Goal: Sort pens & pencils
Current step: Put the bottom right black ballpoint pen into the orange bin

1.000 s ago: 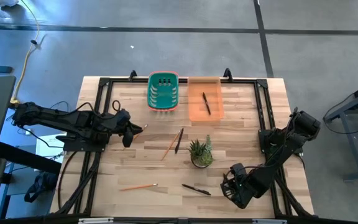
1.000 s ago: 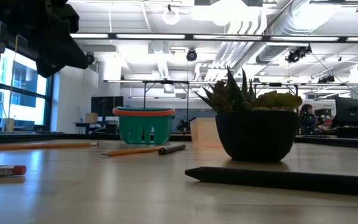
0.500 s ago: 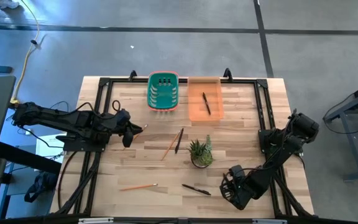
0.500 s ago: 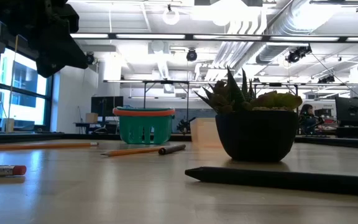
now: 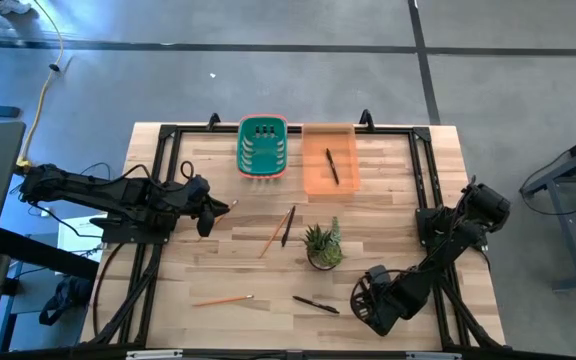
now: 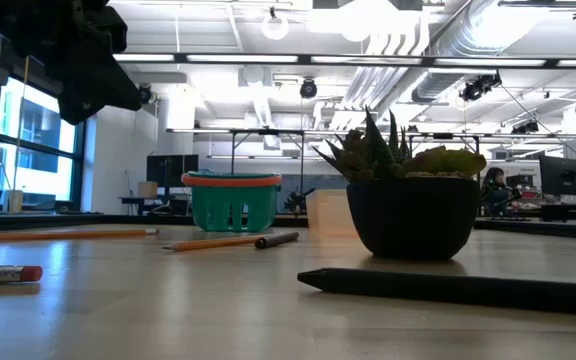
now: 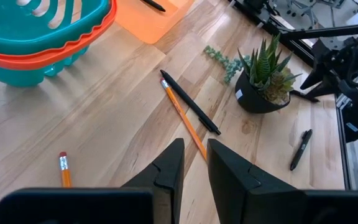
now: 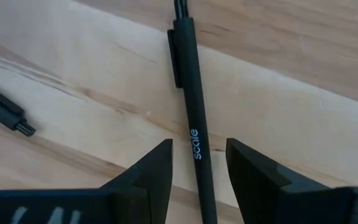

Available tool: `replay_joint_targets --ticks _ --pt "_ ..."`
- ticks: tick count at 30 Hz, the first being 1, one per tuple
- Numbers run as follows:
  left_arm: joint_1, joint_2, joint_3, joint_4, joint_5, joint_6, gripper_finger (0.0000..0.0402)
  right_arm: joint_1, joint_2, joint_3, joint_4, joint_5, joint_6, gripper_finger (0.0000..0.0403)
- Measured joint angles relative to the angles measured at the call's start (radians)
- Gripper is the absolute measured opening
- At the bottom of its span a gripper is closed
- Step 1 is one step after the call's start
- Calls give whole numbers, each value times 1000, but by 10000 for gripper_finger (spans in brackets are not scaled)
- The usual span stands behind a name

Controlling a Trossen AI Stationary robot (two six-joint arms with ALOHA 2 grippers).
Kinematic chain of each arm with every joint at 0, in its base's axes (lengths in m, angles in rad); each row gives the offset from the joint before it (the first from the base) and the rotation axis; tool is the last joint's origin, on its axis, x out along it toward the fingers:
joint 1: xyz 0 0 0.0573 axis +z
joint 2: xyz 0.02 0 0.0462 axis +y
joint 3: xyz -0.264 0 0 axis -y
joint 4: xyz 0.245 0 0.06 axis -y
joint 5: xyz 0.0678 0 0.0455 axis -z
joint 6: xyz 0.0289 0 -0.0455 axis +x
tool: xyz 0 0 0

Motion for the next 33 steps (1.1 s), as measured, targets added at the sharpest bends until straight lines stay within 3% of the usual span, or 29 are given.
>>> replay_joint_targets --ticks 9,14,20,28,33 --pt "0 0 0 0 0 0 58 -2 0 0 -3 -3 8 116" --pt "0 0 0 0 0 0 58 -5 0 -1 -3 -3 8 115" --pt "0 0 0 -1 0 0 58 -4 -6 -68 118 -21 36 115" --pt "0 0 0 -2 8 -4 58 -10 -11 -66 103 -24 16 113" --pt "0 0 0 -1 -2 -3 58 -13 -11 -66 100 -59 16 89"
